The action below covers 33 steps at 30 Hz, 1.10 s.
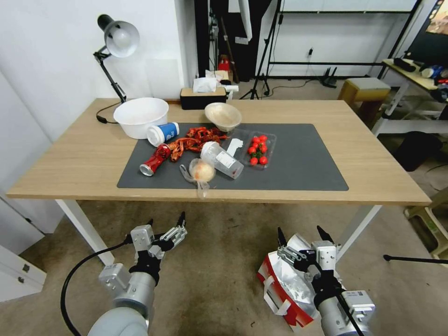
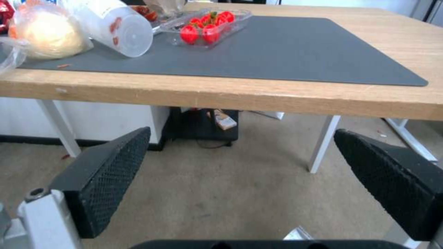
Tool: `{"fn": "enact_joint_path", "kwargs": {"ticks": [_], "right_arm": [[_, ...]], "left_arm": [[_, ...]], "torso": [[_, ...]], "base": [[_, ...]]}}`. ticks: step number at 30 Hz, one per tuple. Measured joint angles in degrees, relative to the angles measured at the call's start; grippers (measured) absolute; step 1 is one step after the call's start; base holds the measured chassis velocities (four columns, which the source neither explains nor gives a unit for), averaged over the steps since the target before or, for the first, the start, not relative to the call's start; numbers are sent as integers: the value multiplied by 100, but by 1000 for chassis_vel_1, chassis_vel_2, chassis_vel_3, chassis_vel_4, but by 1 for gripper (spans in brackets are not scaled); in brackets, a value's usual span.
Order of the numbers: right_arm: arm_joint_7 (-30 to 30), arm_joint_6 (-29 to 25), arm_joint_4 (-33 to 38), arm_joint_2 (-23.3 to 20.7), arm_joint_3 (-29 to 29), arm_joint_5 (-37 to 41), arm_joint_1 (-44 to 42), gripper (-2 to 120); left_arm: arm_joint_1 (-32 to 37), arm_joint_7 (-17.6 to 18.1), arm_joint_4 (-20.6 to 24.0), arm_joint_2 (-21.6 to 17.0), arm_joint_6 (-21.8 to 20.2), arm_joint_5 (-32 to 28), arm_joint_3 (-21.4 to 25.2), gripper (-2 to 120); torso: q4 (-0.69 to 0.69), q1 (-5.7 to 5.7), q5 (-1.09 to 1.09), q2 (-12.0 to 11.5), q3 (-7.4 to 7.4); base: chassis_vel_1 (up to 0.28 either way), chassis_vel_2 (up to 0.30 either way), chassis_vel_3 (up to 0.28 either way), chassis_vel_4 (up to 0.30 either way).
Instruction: Pick up the food delivery bag from the floor and place it on the table.
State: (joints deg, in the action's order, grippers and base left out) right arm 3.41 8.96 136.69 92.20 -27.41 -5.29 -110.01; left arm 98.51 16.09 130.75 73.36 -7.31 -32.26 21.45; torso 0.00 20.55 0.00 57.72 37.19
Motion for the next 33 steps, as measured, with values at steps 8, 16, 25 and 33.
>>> {"fn": "enact_joint_path", "kwargs": {"ticks": [8,16,25,33], "right_arm": [[-26,-101,10,-3,-9,5,17,100],[-30,-250,-16,-4,-23,5,45,100],[-3,-291,-44,-5,-34,20,52,100],[41,-318,-51,-6,-28,17,26,100]], "left_arm": [[18,0,24,6,-5,35,10,100],[35,24,36,16,-7,38,4,100],[60,30,65,24,-15,55,-22,100],[116,27,121,-18,-11,82,5,100]], "torso": [[0,-114,0,-259,-147],[0,-212,0,-479,-270],[0,-309,0,-718,-410],[0,-394,0,-922,-528]], "base": [[0,0,0,0],[0,0,0,0],[0,0,0,0],[0,0,0,0]]}}
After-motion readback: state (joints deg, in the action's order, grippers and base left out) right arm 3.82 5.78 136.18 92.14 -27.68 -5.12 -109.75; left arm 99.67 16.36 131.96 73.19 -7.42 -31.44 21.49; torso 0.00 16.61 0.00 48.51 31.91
